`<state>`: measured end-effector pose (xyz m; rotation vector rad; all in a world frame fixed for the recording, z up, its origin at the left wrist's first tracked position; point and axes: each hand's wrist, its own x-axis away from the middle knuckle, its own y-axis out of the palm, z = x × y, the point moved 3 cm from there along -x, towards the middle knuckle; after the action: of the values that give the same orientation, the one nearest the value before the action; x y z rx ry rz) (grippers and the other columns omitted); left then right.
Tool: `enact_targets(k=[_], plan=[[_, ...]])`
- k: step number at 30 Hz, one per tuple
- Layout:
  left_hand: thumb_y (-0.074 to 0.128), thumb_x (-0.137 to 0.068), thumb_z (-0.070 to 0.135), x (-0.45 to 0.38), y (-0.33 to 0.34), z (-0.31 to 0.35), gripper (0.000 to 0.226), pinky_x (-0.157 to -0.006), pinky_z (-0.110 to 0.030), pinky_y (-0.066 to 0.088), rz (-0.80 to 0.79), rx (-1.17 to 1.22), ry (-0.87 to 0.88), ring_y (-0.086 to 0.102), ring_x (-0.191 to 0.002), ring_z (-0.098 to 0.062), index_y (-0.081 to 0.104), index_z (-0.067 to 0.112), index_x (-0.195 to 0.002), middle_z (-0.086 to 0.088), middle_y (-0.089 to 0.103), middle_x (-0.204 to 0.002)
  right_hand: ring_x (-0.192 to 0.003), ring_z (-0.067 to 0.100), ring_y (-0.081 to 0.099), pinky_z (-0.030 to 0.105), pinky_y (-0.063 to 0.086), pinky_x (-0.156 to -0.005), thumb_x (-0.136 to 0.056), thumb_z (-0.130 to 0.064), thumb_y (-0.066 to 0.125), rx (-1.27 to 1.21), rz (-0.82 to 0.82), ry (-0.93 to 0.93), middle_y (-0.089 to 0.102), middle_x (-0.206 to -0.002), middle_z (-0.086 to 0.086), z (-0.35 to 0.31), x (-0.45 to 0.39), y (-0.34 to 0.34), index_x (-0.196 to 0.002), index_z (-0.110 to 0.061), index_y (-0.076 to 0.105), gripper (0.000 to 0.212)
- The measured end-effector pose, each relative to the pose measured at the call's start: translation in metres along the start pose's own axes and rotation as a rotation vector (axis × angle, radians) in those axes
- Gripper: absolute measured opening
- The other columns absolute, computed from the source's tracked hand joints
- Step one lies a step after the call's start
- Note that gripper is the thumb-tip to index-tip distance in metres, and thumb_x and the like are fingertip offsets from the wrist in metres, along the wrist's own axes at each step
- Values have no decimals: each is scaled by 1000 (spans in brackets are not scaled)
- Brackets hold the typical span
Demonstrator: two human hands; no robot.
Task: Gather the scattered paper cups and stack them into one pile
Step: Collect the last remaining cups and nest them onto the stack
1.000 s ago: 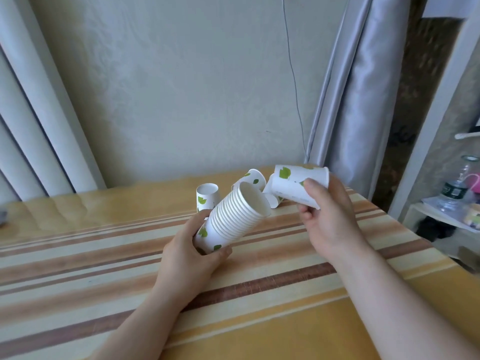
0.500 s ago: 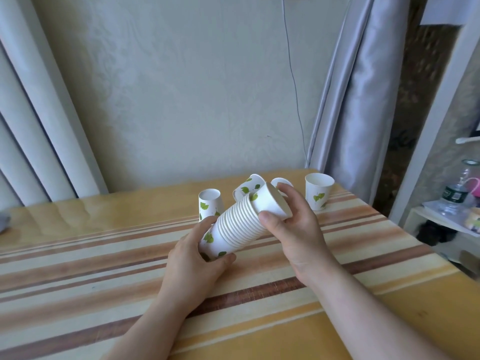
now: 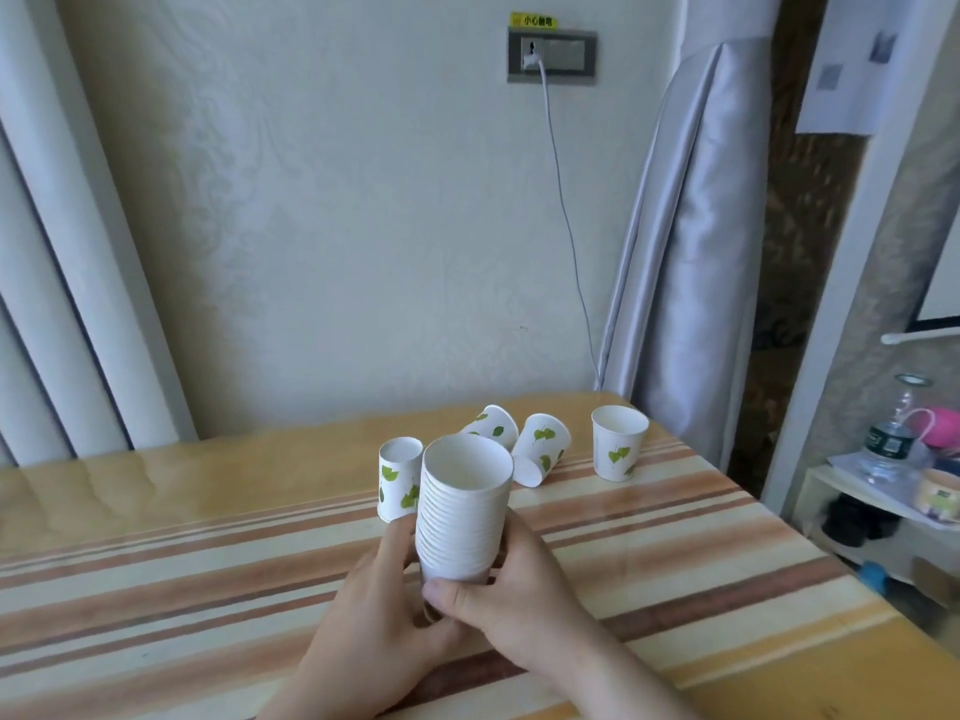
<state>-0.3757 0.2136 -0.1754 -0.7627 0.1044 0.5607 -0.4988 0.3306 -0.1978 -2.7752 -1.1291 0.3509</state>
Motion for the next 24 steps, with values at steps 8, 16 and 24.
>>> enact_targets(k=[8,16,24], plan=[[82,-85,18,-21,-16,-37,21,-87,-42,52,249,290,-458,73,-91,-26,78,26,-103,-3,83,-96,-103,-4,76,26,64,-86,-65,-47,94,75,39,11,79,-113,-28,0,1,-4,-122,-51,66,63],[69,-91,7,-64,-48,-38,22,-63,-33,49,233,539,-845,57,-81,-29,63,8,-112,-13,57,-108,-100,-10,72,24,62,-87,-66,-52,89,74,28,28,76,-111,-34,-2,1,-6,-117,-64,58,62],[76,-91,33,-121,-35,-3,102,-126,-55,33,52,-51,-314,35,-153,-36,16,47,-172,-10,35,-165,-102,-8,70,29,63,-87,-68,-54,89,79,22,14,74,-114,-31,6,-2,-5,-119,-64,59,60]])
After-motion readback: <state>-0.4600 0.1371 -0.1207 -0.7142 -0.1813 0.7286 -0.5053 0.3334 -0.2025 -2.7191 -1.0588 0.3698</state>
